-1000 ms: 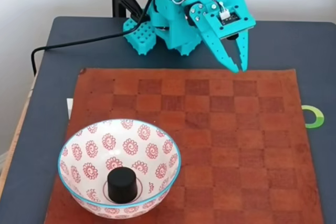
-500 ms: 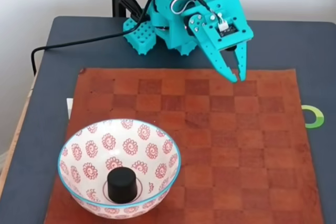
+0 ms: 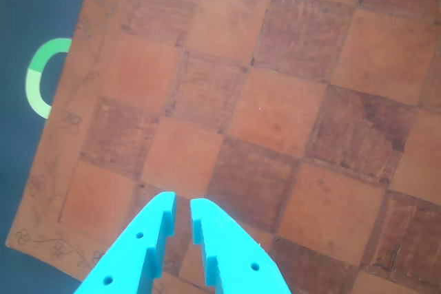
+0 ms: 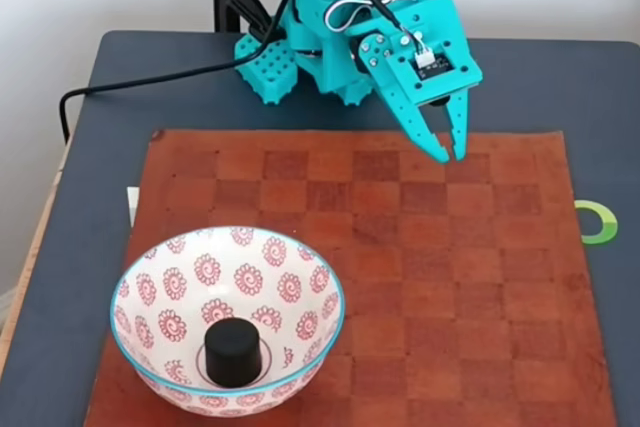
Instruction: Grasp a black cylinder and put it in the bin.
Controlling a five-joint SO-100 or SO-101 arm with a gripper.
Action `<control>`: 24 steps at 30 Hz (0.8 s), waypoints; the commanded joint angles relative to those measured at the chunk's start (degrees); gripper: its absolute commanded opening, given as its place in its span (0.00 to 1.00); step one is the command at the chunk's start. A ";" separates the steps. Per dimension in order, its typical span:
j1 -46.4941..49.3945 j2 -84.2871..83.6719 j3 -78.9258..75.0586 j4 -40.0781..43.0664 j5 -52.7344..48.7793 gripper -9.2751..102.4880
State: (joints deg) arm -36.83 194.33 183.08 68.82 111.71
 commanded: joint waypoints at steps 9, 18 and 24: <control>-0.26 2.99 -0.35 -0.53 -0.53 0.09; 0.00 2.99 -0.35 -0.53 -0.53 0.09; 0.00 2.99 -0.35 -0.53 -0.53 0.09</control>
State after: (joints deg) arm -36.83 194.33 183.08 68.82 111.71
